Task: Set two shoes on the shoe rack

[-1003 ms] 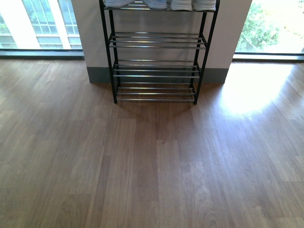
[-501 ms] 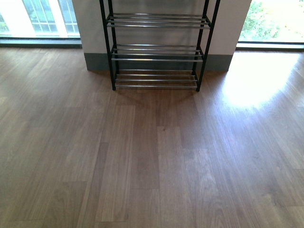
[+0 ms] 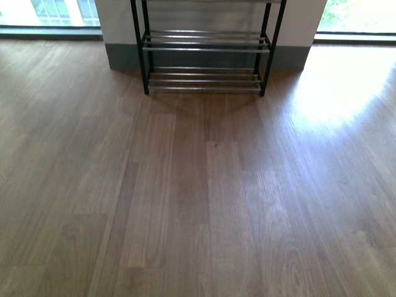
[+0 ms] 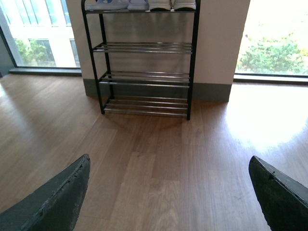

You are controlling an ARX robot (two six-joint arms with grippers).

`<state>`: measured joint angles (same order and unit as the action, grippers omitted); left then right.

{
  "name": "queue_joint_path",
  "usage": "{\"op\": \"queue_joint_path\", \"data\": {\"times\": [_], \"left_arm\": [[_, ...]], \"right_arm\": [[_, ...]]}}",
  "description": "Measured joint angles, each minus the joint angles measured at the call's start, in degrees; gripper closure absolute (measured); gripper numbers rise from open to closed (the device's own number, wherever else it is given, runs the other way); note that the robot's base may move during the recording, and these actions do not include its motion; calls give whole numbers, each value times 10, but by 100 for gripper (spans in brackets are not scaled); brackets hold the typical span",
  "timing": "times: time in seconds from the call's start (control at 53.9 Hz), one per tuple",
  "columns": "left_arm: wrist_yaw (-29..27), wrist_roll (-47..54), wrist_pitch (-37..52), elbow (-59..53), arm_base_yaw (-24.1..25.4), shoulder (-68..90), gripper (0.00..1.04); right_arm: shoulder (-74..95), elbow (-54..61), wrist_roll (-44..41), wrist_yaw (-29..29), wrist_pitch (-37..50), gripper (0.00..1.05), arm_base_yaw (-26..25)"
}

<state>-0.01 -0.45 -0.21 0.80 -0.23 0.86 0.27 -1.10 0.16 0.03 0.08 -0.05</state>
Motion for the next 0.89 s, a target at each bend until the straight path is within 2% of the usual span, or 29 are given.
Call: {"op": "queue_joint_path", "data": {"times": [0.891], "left_arm": [[0,0,0,0,0,0,9]], "right_arm": [[0,0,0,0,0,9,0]]}}
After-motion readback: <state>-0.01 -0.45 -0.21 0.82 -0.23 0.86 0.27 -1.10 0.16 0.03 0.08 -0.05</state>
